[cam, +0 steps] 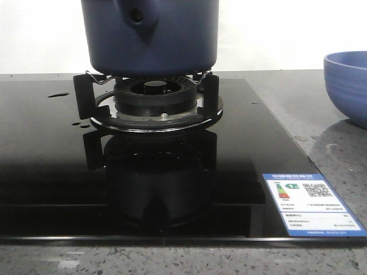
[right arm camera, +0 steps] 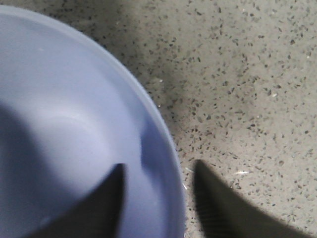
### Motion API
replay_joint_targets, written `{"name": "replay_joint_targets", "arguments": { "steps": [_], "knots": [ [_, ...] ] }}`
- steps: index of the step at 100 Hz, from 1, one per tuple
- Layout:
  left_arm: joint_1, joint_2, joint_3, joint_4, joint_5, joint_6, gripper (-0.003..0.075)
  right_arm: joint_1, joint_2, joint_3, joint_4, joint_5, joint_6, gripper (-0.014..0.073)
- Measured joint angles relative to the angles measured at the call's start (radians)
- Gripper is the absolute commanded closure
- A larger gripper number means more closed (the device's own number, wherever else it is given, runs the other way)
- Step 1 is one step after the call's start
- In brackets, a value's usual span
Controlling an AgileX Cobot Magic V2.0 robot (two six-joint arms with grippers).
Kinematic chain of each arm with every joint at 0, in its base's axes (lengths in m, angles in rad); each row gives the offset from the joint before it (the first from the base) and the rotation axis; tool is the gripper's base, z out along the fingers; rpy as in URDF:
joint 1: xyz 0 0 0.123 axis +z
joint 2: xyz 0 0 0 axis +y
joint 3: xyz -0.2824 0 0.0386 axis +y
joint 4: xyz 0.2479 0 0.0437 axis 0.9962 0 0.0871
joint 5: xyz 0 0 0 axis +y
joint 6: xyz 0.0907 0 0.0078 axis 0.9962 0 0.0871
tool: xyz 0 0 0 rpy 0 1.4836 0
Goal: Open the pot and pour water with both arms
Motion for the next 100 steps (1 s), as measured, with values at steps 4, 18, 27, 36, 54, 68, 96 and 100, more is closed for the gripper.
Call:
{"name": "replay_joint_targets", "arguments": {
  "steps": [4, 18, 27, 36, 54, 68, 96, 100],
  "knots": [
    [0.000, 0.000, 0.000, 0.000, 0.005, 0.000, 0.0357, 0.000, -0.005, -0.007, 0.000, 0.008, 0.000, 0.0063],
    [-0.018, 0.018, 0.000, 0.000, 0.038, 0.000, 0.0357, 0.000, -0.057, -0.055, 0.004, 0.030, 0.000, 0.0064],
    [-0.043, 0.047, 0.000, 0.002, 0.055, 0.000, 0.0357, 0.000, -0.111, -0.087, 0.011, 0.041, 0.000, 0.0064],
    [-0.072, 0.085, 0.000, 0.013, 0.062, 0.002, 0.0357, 0.000, -0.171, -0.103, 0.027, 0.047, 0.000, 0.0064],
    [-0.118, 0.167, 0.000, 0.034, 0.063, 0.011, 0.0357, 0.000, -0.286, -0.107, 0.044, 0.050, 0.000, 0.0064],
    [-0.148, 0.228, 0.000, 0.062, 0.057, 0.023, 0.0357, 0.000, -0.349, -0.107, 0.044, 0.050, 0.000, 0.0064],
    [-0.163, 0.285, 0.000, 0.089, 0.048, 0.057, 0.0357, 0.000, -0.382, -0.107, 0.044, 0.050, 0.000, 0.0064],
    [-0.163, 0.285, 0.000, 0.098, 0.047, 0.059, 0.0357, 0.000, -0.382, -0.107, 0.044, 0.050, 0.000, 0.0064]
  ]
}}
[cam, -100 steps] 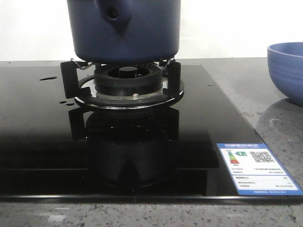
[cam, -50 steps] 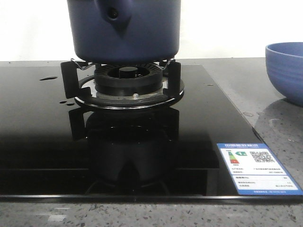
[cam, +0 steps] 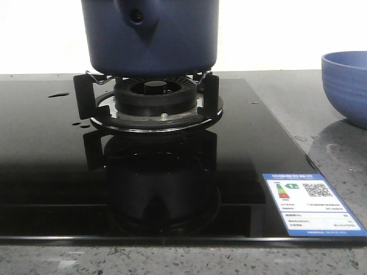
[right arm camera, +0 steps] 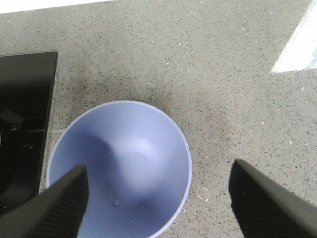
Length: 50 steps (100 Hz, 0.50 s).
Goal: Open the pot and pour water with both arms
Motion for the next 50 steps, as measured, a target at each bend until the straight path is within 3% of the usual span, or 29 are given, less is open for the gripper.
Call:
{"name": "replay_joint_targets", "arguments": {
  "steps": [29, 50],
  "knots": [
    [0.000, 0.000, 0.000, 0.026, -0.008, 0.004, 0.0354, 0.000, 0.000, 0.000, 0.004, 0.000, 0.000, 0.0064],
    [0.000, 0.000, 0.000, 0.031, -0.010, 0.004, 0.0171, 0.000, 0.000, 0.000, 0.005, 0.000, 0.000, 0.0064]
  ]
}}
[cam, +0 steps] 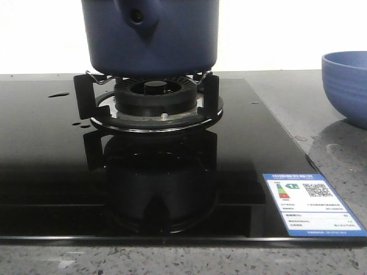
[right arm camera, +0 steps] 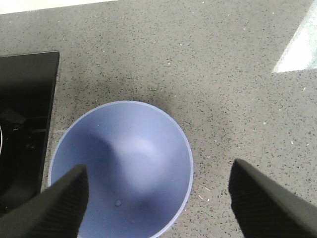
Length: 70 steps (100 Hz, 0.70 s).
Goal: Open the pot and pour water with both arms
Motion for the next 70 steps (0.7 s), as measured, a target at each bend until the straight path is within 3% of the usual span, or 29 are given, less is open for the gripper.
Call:
{"name": "replay_joint_targets", "arguments": {
  "steps": [22, 34, 44, 54, 61, 67, 70],
  "knots": [
    [0.007, -0.017, -0.004, -0.018, -0.002, 0.001, 0.0150, 0.000, 0.000, 0.000, 0.001, 0.000, 0.000, 0.0064],
    [0.059, -0.076, -0.004, -0.020, 0.011, -0.001, 0.0155, 0.015, 0.000, 0.000, 0.002, -0.002, -0.002, 0.0066],
    [0.127, -0.149, -0.004, -0.024, 0.021, -0.030, 0.0181, 0.038, 0.000, 0.000, 0.029, -0.022, -0.022, 0.0131],
    [0.205, -0.218, -0.005, -0.026, 0.021, -0.120, 0.0339, 0.050, 0.000, 0.000, 0.103, -0.073, -0.036, 0.0312],
    [0.262, -0.261, -0.008, -0.026, 0.021, -0.185, 0.0526, 0.055, -0.005, 0.013, 0.168, -0.128, -0.051, 0.0480],
    [0.309, -0.292, -0.008, -0.017, 0.023, -0.223, 0.0733, 0.058, -0.020, 0.040, 0.232, -0.189, -0.088, 0.0621],
    [0.327, -0.310, -0.008, -0.009, 0.023, -0.232, 0.0736, 0.058, -0.029, 0.057, 0.277, -0.219, -0.114, 0.0665]
  ]
}}
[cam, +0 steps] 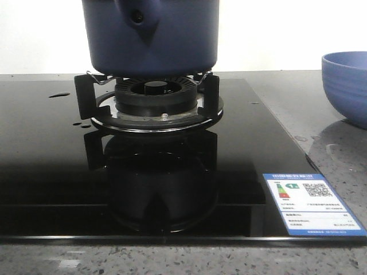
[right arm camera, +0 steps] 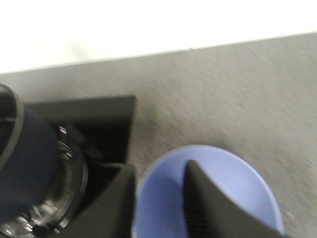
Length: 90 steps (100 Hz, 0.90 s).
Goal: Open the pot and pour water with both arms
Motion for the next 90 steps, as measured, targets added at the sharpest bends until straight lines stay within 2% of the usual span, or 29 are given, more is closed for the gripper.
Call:
{"name": "replay_joint_targets", "arguments": {
  "steps": [18, 36, 47, 56, 77, 90],
  "knots": [
    [0.046, -0.118, 0.062, 0.030, -0.045, -0.007, 0.0739, 0.005, -0.104, 0.177, 0.226, -0.222, -0.244, 0.0661],
    [0.046, -0.338, 0.290, 0.026, -0.306, 0.050, 0.0739, 0.046, -0.277, 0.396, 0.295, -0.426, -0.405, 0.0661],
    [0.046, -0.502, 0.486, 0.019, -0.464, 0.085, 0.0739, 0.064, -0.400, 0.536, 0.303, -0.501, -0.439, 0.0662],
    [0.046, -0.632, 0.648, 0.013, -0.535, 0.102, 0.0739, 0.071, -0.495, 0.645, 0.306, -0.545, -0.445, 0.0662],
    [0.044, -0.868, 0.959, -0.017, -0.564, 0.109, 0.0739, 0.071, -0.677, 0.834, 0.309, -0.554, -0.449, 0.0661],
    [0.036, -0.963, 1.058, -0.069, -0.564, 0.109, 0.0739, 0.071, -0.732, 0.883, 0.311, -0.554, -0.452, 0.0661]
  ]
}}
